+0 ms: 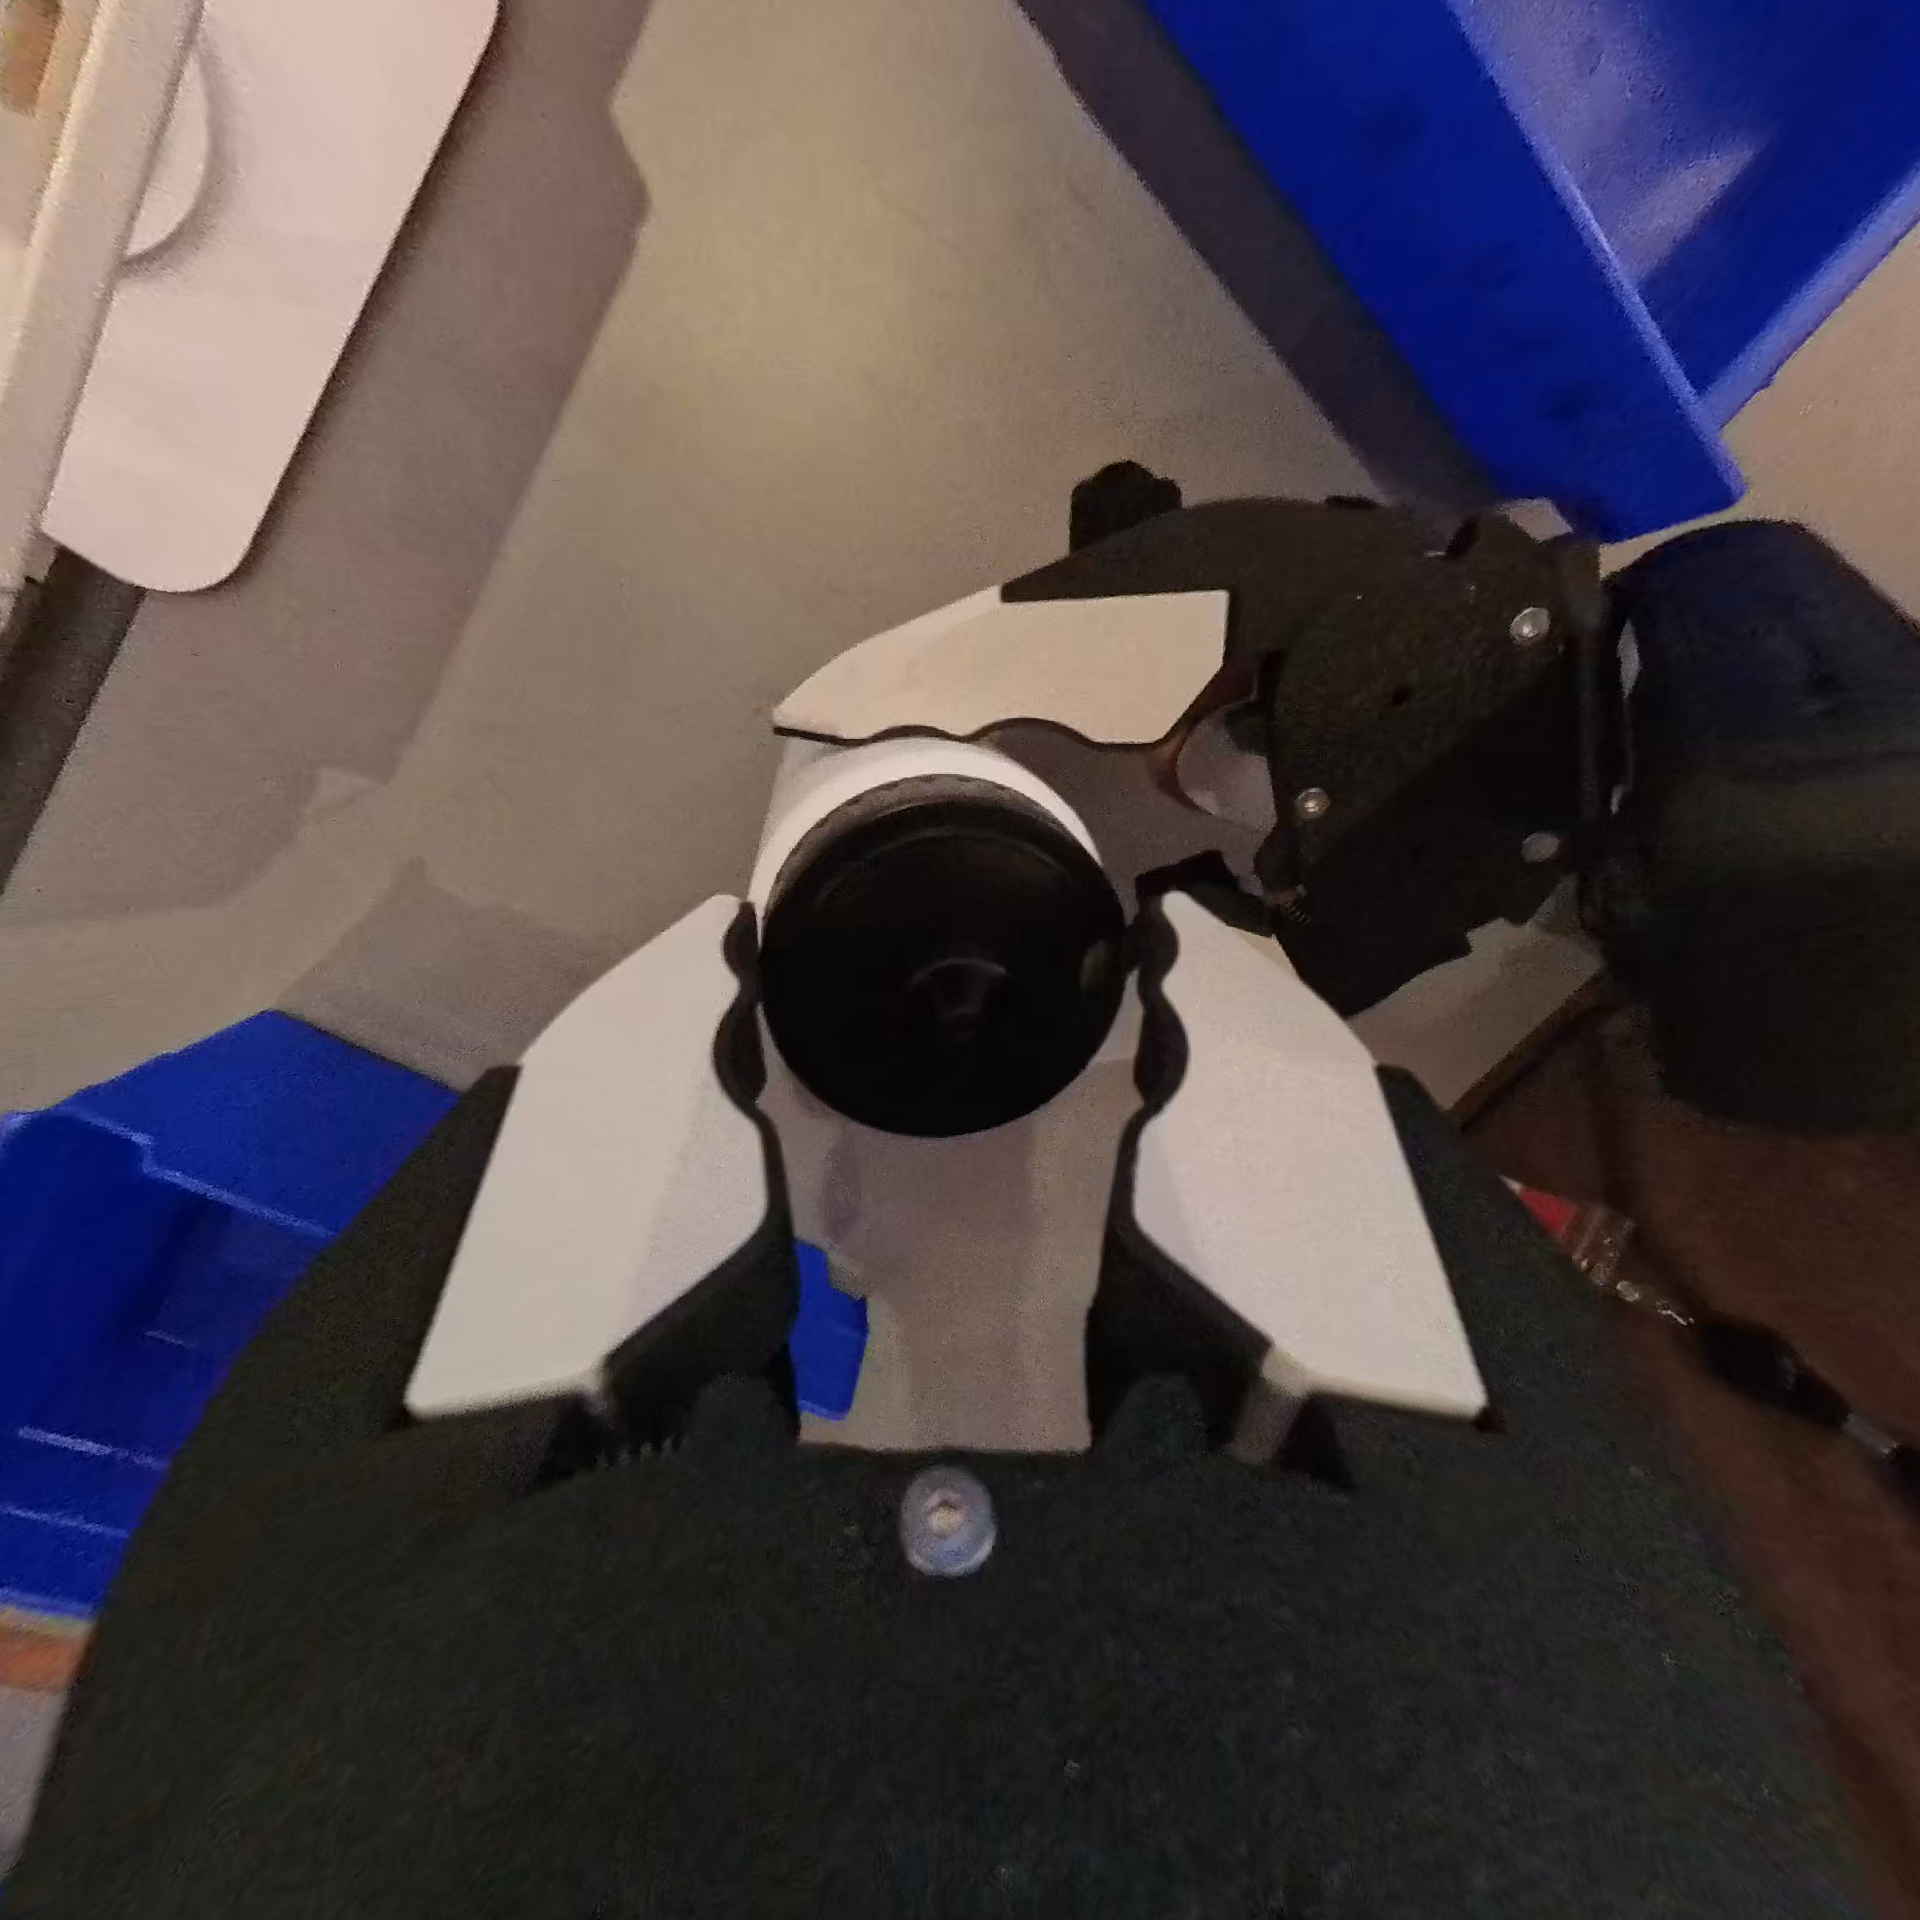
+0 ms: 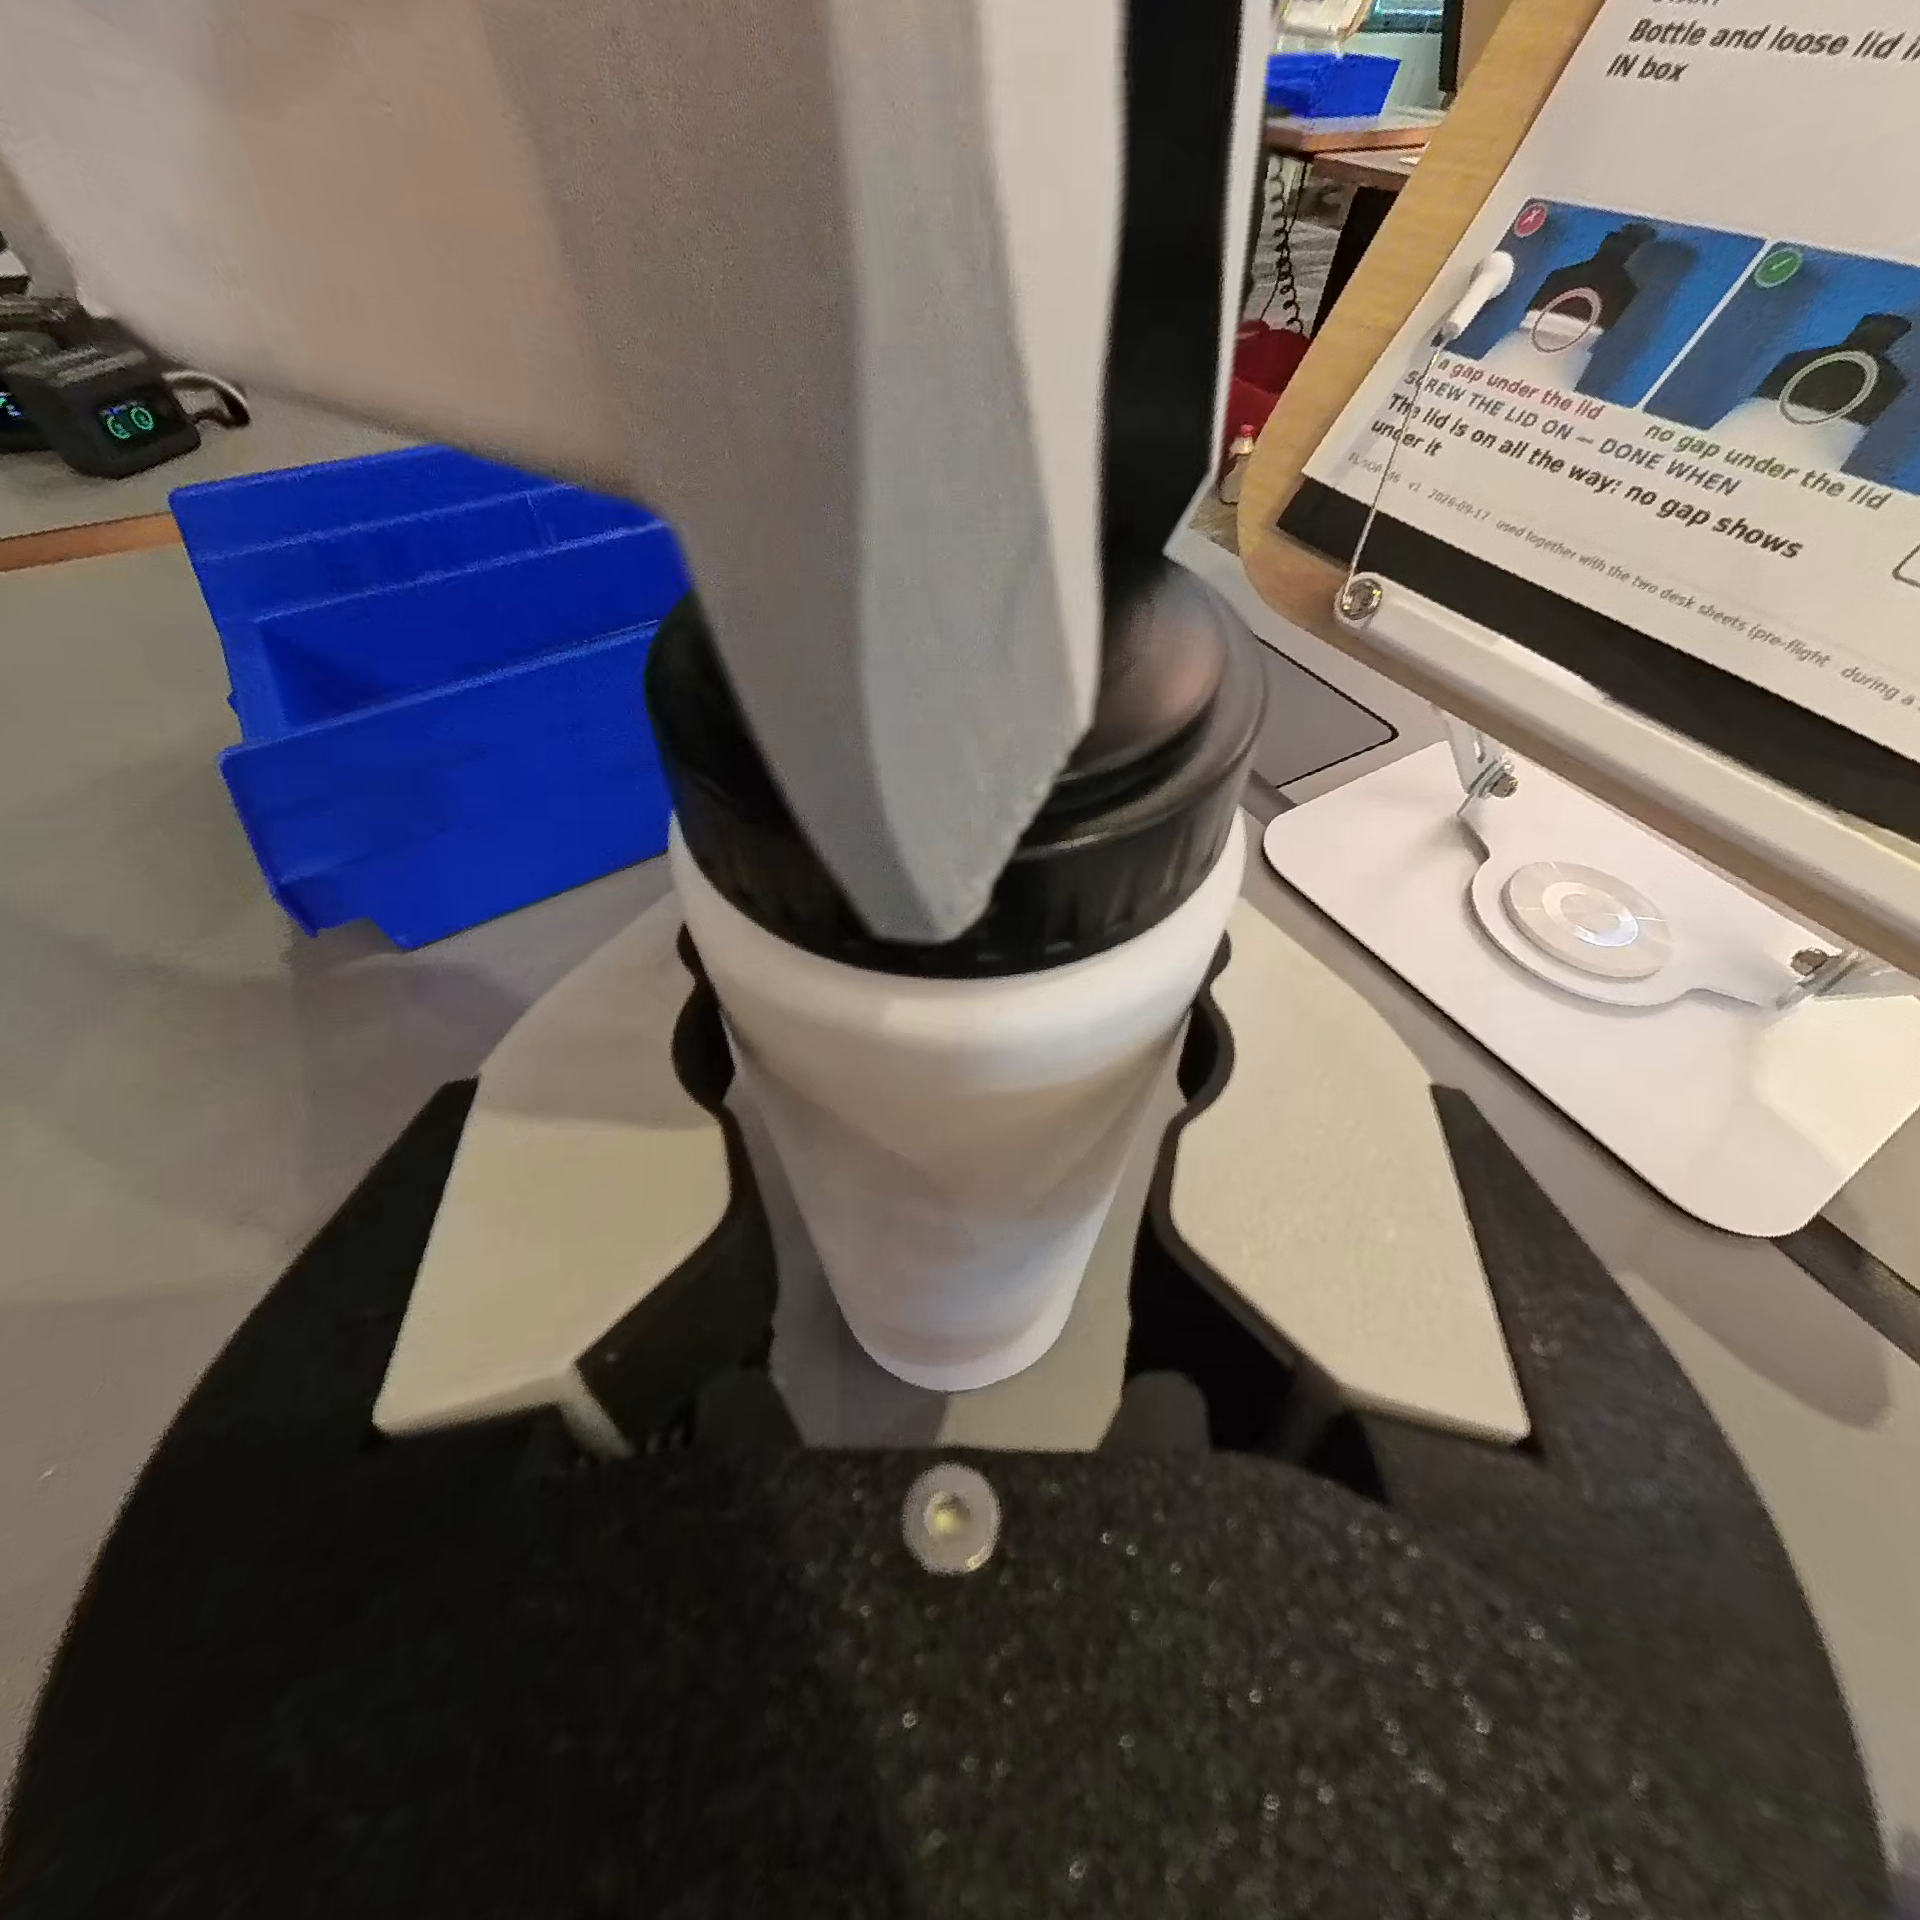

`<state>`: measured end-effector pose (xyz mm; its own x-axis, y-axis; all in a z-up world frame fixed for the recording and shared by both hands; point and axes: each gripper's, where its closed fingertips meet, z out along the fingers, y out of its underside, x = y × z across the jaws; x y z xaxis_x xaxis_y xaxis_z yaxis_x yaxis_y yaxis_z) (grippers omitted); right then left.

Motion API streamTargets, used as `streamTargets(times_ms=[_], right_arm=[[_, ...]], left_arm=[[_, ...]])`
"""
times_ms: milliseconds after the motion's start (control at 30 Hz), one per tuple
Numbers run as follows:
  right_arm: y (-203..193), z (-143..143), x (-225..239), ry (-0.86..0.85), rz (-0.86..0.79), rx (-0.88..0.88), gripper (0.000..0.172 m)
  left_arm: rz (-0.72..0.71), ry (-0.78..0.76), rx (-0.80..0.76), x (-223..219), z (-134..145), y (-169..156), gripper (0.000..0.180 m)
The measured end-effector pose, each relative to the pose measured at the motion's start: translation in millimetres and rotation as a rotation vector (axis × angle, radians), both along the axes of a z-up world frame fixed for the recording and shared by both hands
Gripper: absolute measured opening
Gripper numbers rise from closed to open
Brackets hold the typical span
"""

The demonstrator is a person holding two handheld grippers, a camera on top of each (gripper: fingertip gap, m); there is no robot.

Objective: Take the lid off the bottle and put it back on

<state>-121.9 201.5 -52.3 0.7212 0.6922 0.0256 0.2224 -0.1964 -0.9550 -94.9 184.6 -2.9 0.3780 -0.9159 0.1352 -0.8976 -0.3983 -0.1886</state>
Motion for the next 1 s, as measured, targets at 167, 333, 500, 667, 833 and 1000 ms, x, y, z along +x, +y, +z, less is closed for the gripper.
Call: streamTargets(times_ms=[167, 333, 500, 667, 833, 1000], right_arm=[[0, 0, 0, -0.003, 0.002, -0.006, 0.086], [2, -1, 1, 0.006, 0.001, -0.01, 0.086], [2, -1, 1, 0.003, -0.003, -0.01, 0.086], [3, -1, 1, 0.008, -0.009, -0.01, 0.086], [3, -2, 2, 0.004, -0.025, -0.013, 0.086], [1, -3, 1, -0.025, -0.022, -0.004, 0.086]], left_arm=[[-0.324, 0.045, 0.189, -9, 7, 6, 0.099], [-0.633, 0.134, 0.315, -25, -2, 9, 0.094], [-0.622, 0.12, 0.214, -28, -12, 5, 0.071], [-0.437, 0.075, 0.166, -24, -12, 2, 0.07], [-0.103, 0.044, 0.149, -21, -12, -2, 0.071], [-0.188, 0.052, 0.194, -27, -10, -8, 0.088]])
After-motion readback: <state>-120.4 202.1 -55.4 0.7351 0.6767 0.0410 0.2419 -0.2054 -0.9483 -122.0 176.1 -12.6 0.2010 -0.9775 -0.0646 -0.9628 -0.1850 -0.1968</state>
